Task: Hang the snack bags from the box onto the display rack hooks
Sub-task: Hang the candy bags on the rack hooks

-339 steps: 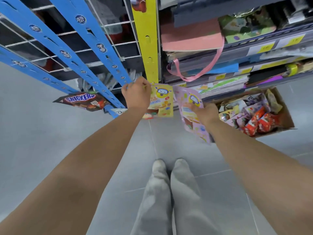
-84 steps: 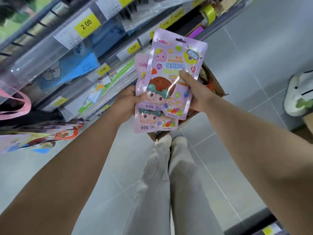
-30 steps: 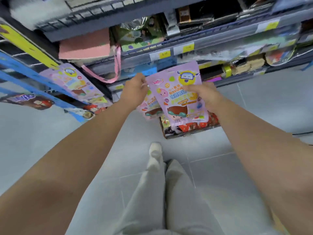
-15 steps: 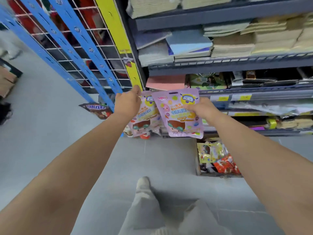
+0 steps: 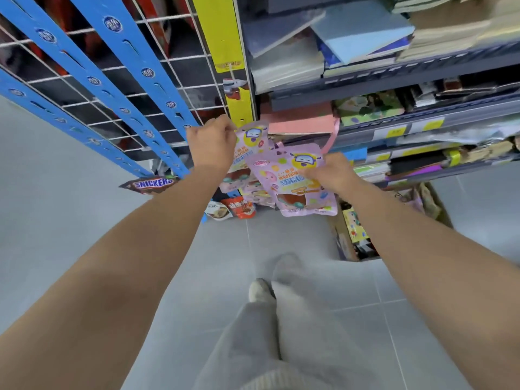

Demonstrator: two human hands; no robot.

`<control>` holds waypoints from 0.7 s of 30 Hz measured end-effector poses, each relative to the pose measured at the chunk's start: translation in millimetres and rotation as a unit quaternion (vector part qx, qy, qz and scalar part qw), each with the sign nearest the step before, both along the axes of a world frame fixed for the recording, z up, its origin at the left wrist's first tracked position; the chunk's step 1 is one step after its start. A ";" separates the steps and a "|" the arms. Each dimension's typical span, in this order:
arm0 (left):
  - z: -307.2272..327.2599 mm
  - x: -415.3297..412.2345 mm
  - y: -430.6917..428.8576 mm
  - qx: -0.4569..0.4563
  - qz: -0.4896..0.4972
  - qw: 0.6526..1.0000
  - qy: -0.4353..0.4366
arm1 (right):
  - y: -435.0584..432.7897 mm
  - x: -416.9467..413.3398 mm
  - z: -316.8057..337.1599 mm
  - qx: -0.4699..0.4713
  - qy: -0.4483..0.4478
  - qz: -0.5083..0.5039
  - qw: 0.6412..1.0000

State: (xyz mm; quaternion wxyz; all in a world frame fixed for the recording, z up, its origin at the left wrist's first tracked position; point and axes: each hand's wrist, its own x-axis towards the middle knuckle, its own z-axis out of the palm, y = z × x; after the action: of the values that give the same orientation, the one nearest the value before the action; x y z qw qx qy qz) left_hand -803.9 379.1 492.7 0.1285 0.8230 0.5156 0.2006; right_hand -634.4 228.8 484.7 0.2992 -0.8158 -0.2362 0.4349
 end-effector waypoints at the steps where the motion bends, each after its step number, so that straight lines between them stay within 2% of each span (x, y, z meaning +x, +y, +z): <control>1: -6.4 3.7 4.3 0.000 0.011 1.000 -0.006 | 4.3 0.7 -2.3 -0.003 0.001 0.002 1.000; 6: -19.2 27.3 11.0 -0.019 0.089 0.996 0.010 | 23.2 10.2 -15.2 -0.011 -0.006 0.019 1.000; 10: -26.0 37.7 16.1 -0.053 0.135 0.989 -0.012 | 34.5 21.9 -15.4 -0.016 -0.004 0.054 0.998; 16: -37.4 38.7 18.6 -0.061 0.123 0.989 -0.052 | 47.3 32.7 -11.9 0.004 0.006 0.079 0.997; 21: -42.9 30.7 26.2 -0.068 0.043 0.992 -0.094 | 58.1 32.2 -16.1 -0.001 0.017 0.088 0.996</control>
State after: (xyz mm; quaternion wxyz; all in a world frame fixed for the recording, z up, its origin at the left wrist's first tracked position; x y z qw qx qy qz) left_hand -773.2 405.3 449.9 0.2231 0.7667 0.5488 0.2473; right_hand -602.2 286.9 468.6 0.2633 -0.7845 -0.3015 0.4735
